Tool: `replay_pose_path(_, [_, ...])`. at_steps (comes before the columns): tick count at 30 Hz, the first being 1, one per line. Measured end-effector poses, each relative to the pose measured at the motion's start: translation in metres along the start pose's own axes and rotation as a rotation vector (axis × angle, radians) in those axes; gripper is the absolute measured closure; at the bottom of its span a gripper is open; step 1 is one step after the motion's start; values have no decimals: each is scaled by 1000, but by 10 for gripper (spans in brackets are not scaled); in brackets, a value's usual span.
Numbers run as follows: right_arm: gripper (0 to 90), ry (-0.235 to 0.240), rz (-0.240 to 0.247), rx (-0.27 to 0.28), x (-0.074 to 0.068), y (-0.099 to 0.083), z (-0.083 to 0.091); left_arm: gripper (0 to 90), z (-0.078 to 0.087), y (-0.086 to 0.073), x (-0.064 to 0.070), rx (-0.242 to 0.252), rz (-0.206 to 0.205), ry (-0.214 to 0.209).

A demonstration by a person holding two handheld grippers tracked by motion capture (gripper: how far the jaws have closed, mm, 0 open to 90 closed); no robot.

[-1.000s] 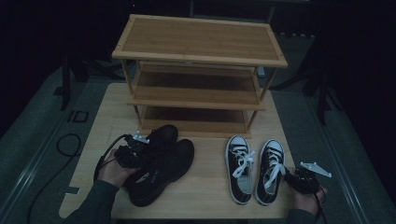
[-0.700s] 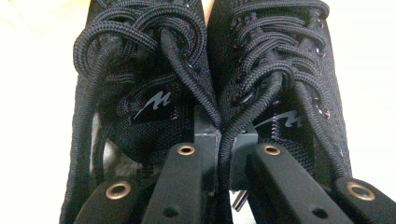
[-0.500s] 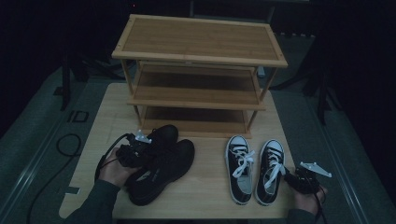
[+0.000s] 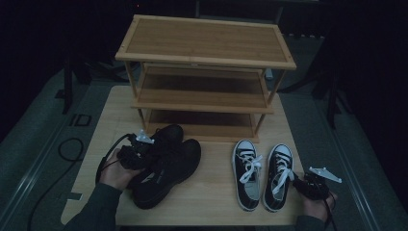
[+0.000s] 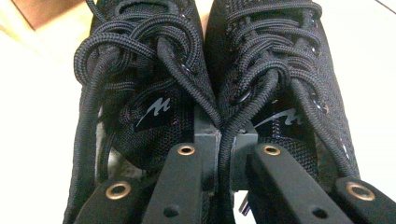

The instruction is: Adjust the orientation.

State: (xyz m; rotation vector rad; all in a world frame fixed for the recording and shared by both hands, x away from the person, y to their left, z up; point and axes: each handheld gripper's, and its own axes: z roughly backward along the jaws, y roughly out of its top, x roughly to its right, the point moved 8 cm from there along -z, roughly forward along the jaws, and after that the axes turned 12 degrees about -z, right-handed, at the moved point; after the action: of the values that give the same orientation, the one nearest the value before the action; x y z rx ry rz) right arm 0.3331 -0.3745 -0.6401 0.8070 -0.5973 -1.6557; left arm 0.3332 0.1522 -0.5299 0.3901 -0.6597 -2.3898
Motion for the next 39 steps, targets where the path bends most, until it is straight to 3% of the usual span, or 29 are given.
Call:
replay_pose_path(18, [459, 0, 2, 0, 0, 0, 0, 861, 9, 12, -10, 38, 14, 6])
replay_pose_path(39, [459, 0, 2, 0, 0, 0, 0, 861, 2, 32, -16, 53, 19, 18])
